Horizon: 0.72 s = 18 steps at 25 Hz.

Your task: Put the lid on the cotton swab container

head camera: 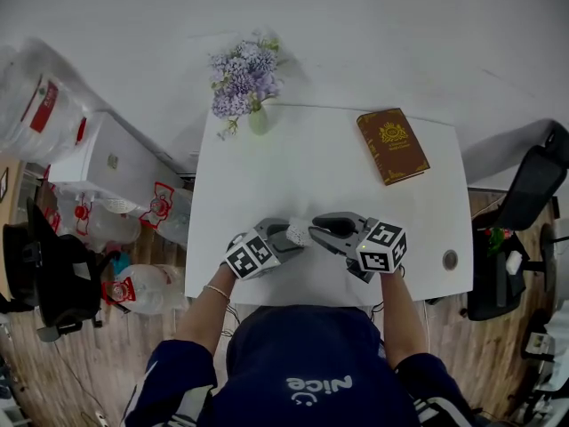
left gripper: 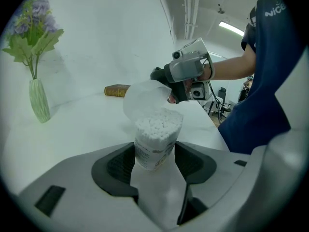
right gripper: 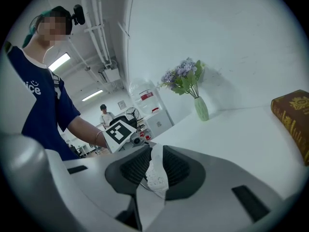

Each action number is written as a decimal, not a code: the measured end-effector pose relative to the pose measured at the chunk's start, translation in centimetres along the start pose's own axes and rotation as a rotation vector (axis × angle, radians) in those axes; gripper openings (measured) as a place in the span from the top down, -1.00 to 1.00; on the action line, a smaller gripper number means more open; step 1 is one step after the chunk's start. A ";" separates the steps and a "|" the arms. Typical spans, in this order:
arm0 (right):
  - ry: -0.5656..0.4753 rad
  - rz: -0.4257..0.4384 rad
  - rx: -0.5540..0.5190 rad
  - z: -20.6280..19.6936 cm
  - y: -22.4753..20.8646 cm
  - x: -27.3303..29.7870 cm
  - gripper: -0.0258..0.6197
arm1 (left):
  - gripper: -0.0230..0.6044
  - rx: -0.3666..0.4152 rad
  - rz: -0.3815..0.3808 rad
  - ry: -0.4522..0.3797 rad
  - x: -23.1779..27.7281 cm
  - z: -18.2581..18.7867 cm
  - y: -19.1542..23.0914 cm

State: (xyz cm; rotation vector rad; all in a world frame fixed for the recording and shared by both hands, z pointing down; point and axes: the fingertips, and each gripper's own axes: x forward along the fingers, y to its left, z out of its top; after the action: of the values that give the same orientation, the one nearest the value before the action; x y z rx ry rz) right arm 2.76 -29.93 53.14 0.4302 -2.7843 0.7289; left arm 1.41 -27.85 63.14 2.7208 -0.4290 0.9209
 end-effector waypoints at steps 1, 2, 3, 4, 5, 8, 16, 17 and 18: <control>0.001 0.000 0.002 -0.1 0.1 0.1 0.60 | 0.04 -0.007 0.008 0.000 0.0 0.0 0.0; 0.002 0.006 0.005 -0.2 0.4 0.2 0.60 | 0.04 -0.014 0.015 0.000 0.0 0.0 -0.1; 0.005 0.020 0.009 -0.3 0.8 0.3 0.60 | 0.04 -0.022 0.021 0.001 0.1 0.0 -0.2; 0.012 0.038 0.011 -0.5 1.2 0.4 0.60 | 0.04 -0.029 0.025 0.003 0.2 0.0 -0.2; 0.020 0.054 0.013 -0.8 1.6 0.5 0.60 | 0.04 -0.033 0.028 0.005 0.3 0.1 -0.3; 0.033 0.063 0.015 -1.3 2.1 0.8 0.60 | 0.04 -0.041 0.042 0.004 0.4 0.2 -0.5; 0.043 0.032 0.002 -1.9 2.7 1.2 0.71 | 0.04 -0.065 0.082 -0.013 0.4 0.2 -0.9; 0.042 0.031 0.011 -2.0 2.7 1.3 0.72 | 0.04 -0.066 0.084 -0.014 0.4 0.1 -1.0; 0.043 0.028 0.017 -2.1 2.7 1.3 0.72 | 0.04 -0.068 0.086 -0.013 0.4 0.1 -1.0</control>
State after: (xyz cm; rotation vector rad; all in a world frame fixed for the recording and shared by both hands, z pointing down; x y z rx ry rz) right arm 0.98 -26.92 54.16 0.3749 -2.7509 0.7593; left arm 2.10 -27.07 63.16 2.6669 -0.5734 0.8935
